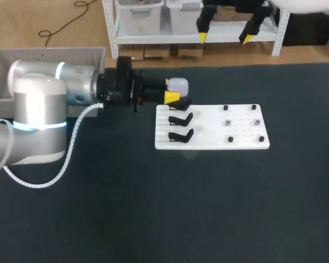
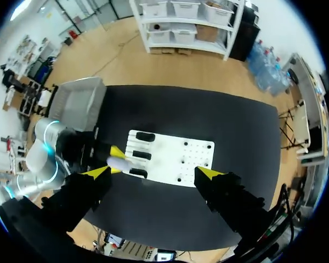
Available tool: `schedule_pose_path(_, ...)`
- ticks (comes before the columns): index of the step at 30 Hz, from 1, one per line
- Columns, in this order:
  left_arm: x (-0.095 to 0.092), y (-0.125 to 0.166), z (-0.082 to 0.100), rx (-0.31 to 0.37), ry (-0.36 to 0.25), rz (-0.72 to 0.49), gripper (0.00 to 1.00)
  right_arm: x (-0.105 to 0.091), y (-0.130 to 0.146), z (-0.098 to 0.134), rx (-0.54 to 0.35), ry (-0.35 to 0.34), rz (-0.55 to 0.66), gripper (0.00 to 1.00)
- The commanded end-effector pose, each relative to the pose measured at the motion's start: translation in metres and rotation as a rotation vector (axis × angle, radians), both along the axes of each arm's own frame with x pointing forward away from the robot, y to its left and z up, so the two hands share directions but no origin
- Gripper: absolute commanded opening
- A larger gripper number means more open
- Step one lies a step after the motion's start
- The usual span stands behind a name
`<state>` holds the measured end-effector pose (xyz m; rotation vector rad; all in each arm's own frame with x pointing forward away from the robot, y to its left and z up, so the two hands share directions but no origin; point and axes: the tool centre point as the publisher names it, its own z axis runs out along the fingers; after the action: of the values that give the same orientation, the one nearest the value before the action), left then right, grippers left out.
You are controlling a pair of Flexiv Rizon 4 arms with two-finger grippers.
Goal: Pick up each earbud case from the left stands, insert the matching earbuds, close the lid, and place the case in the box.
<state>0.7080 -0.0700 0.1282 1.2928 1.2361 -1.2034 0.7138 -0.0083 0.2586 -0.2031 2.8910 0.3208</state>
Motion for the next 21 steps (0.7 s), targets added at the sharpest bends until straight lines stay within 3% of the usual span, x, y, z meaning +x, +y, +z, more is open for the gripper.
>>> schedule_pose_path(1, -0.016, 0.026, 0.026, 0.003, -0.025, 0.122, 0.0, -0.035, -0.018, -0.008, 0.147, -0.307, -0.037, 1.0)
schedule_pose_path(7, 0.002, 0.07, 0.059, 0.011, -0.096, 0.306, 0.0, -0.035, -0.018, -0.008, 0.147, -0.307, -0.037, 1.0)
schedule_pose_path(14, 0.037, 0.138, 0.092, 0.071, -0.145, 0.545, 0.0, -0.035, -0.018, -0.008, 0.147, -0.307, -0.037, 1.0)
schedule_pose_path(18, 0.066, 0.179, 0.097, 0.102, -0.14, 0.664, 0.0, -0.035, -0.018, -0.008, 0.147, -0.307, -0.037, 1.0)
schedule_pose_path(21, 0.093, 0.209, 0.091, 0.172, -0.147, 0.759, 0.0, -0.035, -0.018, -0.008, 0.147, -0.307, -0.037, 1.0)
